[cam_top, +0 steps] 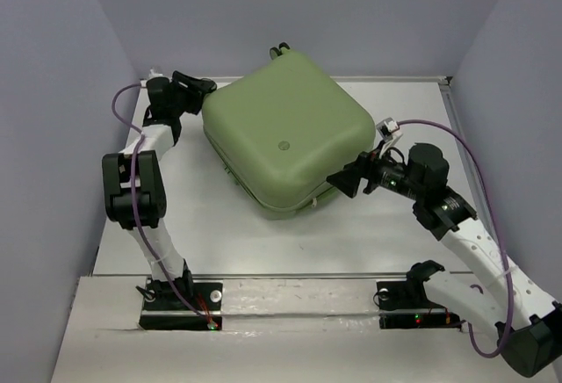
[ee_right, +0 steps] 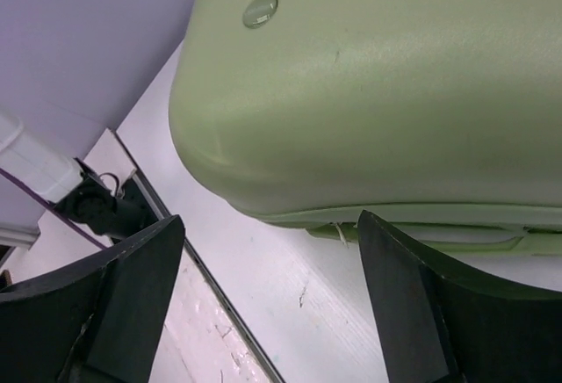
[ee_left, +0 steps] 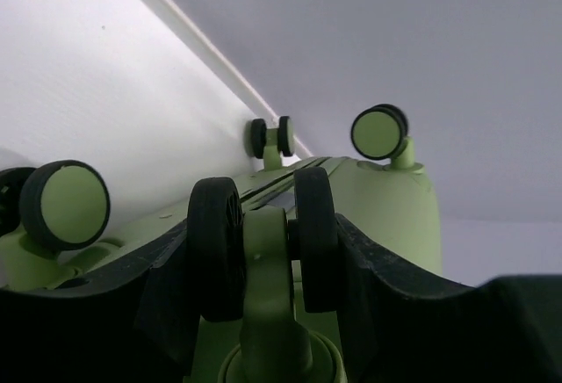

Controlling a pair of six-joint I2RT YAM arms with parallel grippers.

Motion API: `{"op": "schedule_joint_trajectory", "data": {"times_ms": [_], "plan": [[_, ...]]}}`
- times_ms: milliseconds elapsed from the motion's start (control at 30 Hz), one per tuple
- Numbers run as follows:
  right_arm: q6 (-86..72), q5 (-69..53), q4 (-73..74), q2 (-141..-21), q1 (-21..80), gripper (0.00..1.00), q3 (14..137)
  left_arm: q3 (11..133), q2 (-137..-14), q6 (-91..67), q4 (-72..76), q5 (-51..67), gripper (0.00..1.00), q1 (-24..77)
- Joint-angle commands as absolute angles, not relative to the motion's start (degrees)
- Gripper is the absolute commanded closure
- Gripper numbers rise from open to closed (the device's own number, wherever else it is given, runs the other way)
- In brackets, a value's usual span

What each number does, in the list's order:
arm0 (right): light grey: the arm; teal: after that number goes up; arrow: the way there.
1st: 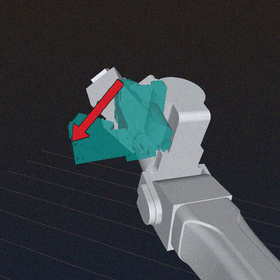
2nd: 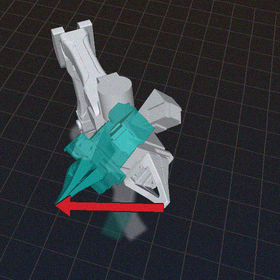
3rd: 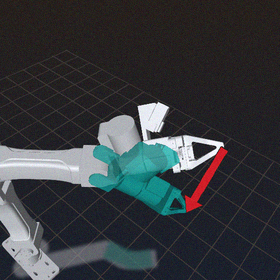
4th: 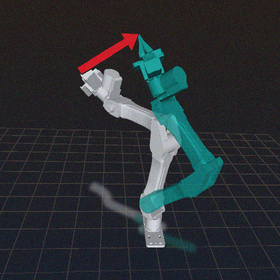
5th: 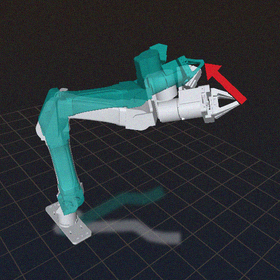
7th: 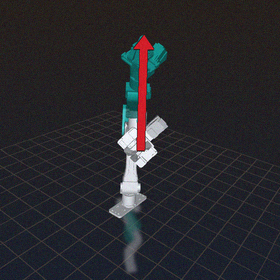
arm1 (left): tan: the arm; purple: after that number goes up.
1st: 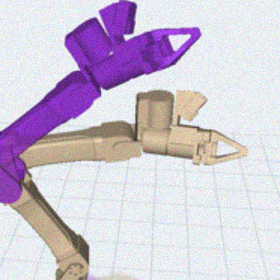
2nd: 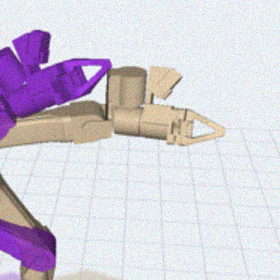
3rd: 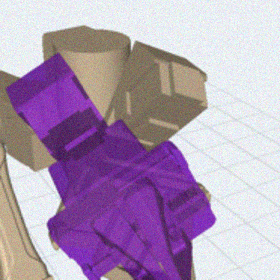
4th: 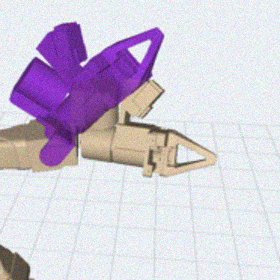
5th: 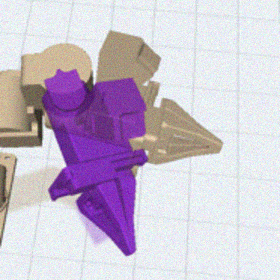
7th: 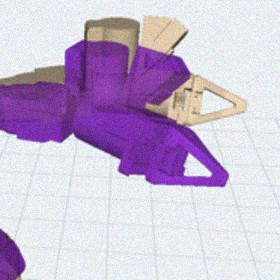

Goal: Pack the luggage

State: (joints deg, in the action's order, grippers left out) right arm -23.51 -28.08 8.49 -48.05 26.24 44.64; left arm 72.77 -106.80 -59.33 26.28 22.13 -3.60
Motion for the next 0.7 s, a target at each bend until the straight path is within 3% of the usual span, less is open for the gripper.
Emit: {"op": "schedule_joint_trajectory", "data": {"times_ms": [0, 100, 300, 533, 667], "plan": [[-23.0, -27.3, 9.0, -47.1, 28.7, 0.19, 40.6, 80.1, -92.6, -60.6, 30.7, 27.8, 0.94, -1.6], [-23.7, -24.6, 7.8, -47.0, 30.1, 0.29, 37.5, 84.3, -90.7, -59.1, 25.2, 27.8, 0.94, -1.3], [-23.8, -20.0, 8.3, -48.2, 34.6, 0.29, 34.6, 83.1, -87.9, -55.9, 19.4, 26.1, 0.94, -1.4], [-24.7, -12.4, 5.8, -50.2, 39.6, 0.32, 30.2, 70.1, -85.6, -52.1, 18.6, 25.7, 0.94, -2.9], [-24.9, -8.0, 2.3, -49.4, 39.6, 0.42, 28.0, 64.0, -85.3, -50.6, 19.9, 25.7, 0.94, -4.7]]}}
